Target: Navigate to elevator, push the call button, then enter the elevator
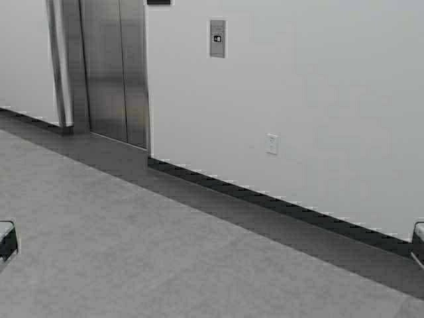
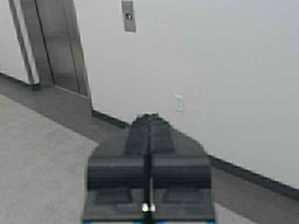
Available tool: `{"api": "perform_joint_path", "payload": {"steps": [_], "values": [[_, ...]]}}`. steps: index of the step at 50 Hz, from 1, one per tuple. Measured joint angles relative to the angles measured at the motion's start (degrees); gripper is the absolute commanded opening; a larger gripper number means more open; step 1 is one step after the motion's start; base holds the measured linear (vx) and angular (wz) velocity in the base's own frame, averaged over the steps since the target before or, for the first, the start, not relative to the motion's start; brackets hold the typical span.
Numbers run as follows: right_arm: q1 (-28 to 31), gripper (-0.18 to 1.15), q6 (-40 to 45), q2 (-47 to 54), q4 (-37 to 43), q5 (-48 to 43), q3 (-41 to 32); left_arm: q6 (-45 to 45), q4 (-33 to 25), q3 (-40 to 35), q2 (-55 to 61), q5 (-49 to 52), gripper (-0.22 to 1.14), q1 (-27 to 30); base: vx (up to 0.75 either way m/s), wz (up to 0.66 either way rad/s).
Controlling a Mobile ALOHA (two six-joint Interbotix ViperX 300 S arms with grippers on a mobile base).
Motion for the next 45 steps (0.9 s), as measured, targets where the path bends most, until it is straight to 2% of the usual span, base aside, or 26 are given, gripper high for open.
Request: {"api": "perform_joint_path", "payload": {"steps": [45], "values": [[0.09, 0.05, -0.35, -2.81, 0.0, -0.09, 1.58, -1.05, 0.0, 0.53, -0.79, -0.09, 0.03, -0.09, 0.65, 0.04]]}}
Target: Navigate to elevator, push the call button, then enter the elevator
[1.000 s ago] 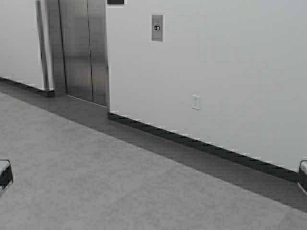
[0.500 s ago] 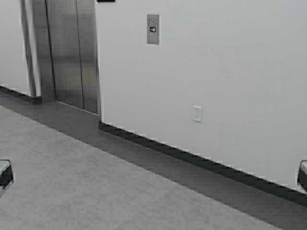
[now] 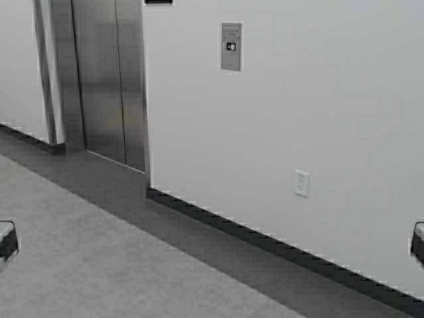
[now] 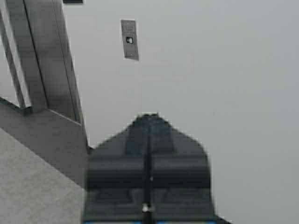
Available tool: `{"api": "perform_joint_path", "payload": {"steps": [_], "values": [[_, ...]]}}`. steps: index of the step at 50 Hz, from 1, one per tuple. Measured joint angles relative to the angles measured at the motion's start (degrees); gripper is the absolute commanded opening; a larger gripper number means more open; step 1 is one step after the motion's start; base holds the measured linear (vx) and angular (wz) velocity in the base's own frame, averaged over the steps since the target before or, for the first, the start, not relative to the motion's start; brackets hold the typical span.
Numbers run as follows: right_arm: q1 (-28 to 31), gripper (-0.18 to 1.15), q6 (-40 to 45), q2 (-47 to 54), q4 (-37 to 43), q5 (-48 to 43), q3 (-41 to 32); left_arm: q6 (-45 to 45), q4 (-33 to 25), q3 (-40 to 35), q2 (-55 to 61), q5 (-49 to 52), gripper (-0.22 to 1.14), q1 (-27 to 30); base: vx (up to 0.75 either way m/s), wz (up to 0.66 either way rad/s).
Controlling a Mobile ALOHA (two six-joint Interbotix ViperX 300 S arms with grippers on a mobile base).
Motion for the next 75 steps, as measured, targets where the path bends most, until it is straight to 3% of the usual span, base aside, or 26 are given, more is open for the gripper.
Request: {"api": "perform_joint_path", "payload": {"steps": [25, 75], "values": [[0.7, 0.05, 0.18, 5.27, -0.09, 0.0, -2.11, 0.09, 0.09, 1.23, -3.43, 0.0, 0.03, -0.62, 0.54, 0.08], [3.43, 0.05, -0.26, 8.26, -6.59, 0.79, -3.69, 0.53, 0.09, 0.0, 1.14, 0.0, 0.03, -0.62, 0.43, 0.17]]}}
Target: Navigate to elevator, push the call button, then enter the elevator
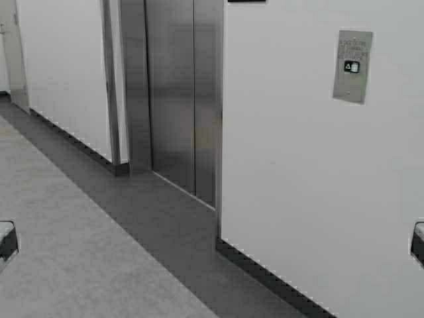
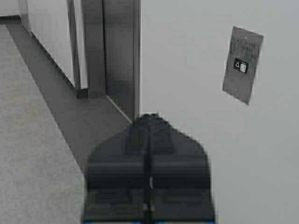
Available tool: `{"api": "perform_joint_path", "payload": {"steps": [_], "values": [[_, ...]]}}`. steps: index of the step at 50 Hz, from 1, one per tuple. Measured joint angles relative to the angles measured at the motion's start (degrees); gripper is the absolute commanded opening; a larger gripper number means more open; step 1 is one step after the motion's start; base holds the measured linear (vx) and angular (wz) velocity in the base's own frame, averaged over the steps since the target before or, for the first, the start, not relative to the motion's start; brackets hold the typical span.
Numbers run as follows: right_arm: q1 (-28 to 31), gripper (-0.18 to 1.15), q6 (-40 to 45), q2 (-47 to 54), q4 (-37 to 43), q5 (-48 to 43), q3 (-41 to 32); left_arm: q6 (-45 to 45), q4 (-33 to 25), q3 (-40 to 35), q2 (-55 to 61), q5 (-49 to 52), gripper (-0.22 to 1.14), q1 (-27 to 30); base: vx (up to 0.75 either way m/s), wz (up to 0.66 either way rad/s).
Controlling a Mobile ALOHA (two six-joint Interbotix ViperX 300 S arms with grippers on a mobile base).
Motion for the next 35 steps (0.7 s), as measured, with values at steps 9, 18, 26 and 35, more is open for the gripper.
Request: {"api": "perform_joint_path", "payload": {"steps": [9, 18, 26, 35], "values": [[0.0, 0.05, 0.0, 1.05, -0.88, 1.32, -0.09, -0.53, -0.09, 0.09, -0.09, 0.0, 0.03, 0.0, 0.43, 0.06], [0.0, 0.05, 0.0, 1.41, -1.85, 3.96, -0.88, -0.79, -0.09, 0.0, -0.09, 0.09, 0.03, 0.09, 0.41, 0.07], [0.0, 0.05, 0.0, 1.85, -2.46, 7.38, -1.58, -0.88, -0.09, 0.09, -0.18, 0.0, 0.03, 0.0, 0.41, 0.08], [0.0, 0.05, -0.44, 4.83, -3.25, 10.9, -3.08, -0.79, -0.09, 0.44, -0.26, 0.0, 0.03, 0.0, 0.41, 0.07]]}}
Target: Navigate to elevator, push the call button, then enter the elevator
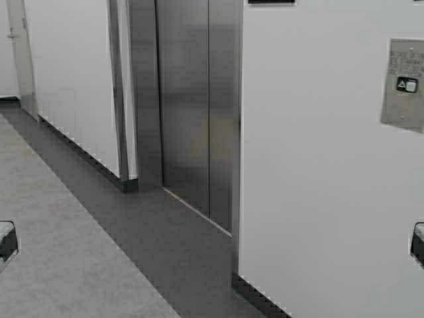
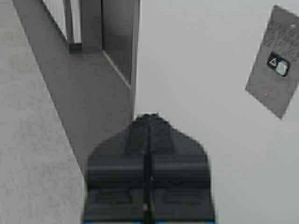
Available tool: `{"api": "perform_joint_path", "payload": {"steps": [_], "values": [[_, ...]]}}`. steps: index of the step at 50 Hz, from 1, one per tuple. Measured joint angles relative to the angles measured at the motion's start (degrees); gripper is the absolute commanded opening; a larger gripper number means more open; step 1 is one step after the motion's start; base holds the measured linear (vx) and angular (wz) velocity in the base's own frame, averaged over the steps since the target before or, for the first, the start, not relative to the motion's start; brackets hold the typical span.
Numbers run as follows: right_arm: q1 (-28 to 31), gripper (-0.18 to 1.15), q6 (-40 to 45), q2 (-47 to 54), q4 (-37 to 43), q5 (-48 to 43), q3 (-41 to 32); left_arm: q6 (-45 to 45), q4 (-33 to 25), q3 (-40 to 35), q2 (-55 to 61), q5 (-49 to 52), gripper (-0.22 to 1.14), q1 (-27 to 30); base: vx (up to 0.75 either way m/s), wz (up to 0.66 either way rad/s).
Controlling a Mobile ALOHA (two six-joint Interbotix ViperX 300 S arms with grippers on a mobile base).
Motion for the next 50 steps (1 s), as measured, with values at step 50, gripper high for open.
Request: {"api": "perform_joint_path", "payload": {"steps": [50], "values": [[12.13, 0.06, 2.81, 14.59, -31.03, 45.0, -13.89, -2.29, -2.64, 0.7, -14.41, 10.99, 0.02, 0.09, 0.24, -0.06]]}}
